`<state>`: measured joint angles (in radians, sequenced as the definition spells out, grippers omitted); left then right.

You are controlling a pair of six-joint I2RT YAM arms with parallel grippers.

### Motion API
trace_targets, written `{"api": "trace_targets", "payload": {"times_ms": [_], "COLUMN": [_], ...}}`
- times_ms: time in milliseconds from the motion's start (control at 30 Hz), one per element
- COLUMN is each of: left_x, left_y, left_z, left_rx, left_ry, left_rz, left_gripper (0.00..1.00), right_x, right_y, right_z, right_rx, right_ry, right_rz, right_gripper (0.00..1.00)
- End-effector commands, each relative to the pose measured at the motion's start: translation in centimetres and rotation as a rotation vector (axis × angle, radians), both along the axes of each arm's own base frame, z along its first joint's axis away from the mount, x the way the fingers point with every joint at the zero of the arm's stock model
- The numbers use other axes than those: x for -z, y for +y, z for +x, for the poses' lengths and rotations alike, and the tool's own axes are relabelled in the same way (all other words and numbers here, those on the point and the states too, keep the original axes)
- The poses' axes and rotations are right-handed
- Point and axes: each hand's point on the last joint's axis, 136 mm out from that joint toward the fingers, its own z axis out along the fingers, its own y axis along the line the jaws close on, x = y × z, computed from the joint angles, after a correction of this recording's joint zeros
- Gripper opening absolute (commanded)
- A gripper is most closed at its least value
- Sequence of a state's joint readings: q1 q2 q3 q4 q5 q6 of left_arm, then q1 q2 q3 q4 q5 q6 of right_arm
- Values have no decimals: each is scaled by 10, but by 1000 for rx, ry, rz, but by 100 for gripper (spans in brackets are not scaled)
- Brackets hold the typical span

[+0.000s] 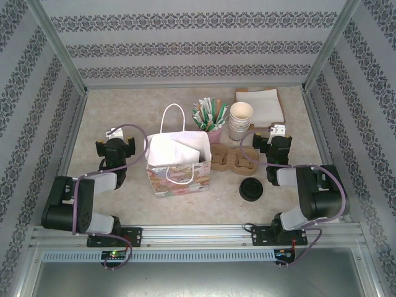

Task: Pack the takeout coffee

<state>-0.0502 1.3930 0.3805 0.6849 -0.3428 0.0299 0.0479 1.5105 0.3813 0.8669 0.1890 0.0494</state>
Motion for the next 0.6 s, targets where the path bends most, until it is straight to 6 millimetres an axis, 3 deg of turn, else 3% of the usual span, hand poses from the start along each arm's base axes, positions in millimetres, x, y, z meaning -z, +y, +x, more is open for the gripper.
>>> {"api": "trace_targets", "payload": {"times_ms": [0,200,433,500,567], "left_x": [-15,-11,2,18,12], "left_y": [-12,-15,-23,-25,-24], "left_z": [2,3,21,24,20], "left_rx": [65,86,121,131,135], "left_ry": [-97,-237,-116,-73,-115], "left_rz": [-68,-92,-101,-107,-113], "left_gripper": [100,100,100,100,100], "right_x": [-7,-8,-8,-8,-8], "right_y": [0,0,0,0,0], "right_z": [1,2,1,1,2], "right_rx": [-9,-8,-8,-7,-9], "right_ry": [-35,-40,-41,-41,-42], "right_rz": [2,3,3,2,2], "right_gripper": [98,98,98,98,98]}}
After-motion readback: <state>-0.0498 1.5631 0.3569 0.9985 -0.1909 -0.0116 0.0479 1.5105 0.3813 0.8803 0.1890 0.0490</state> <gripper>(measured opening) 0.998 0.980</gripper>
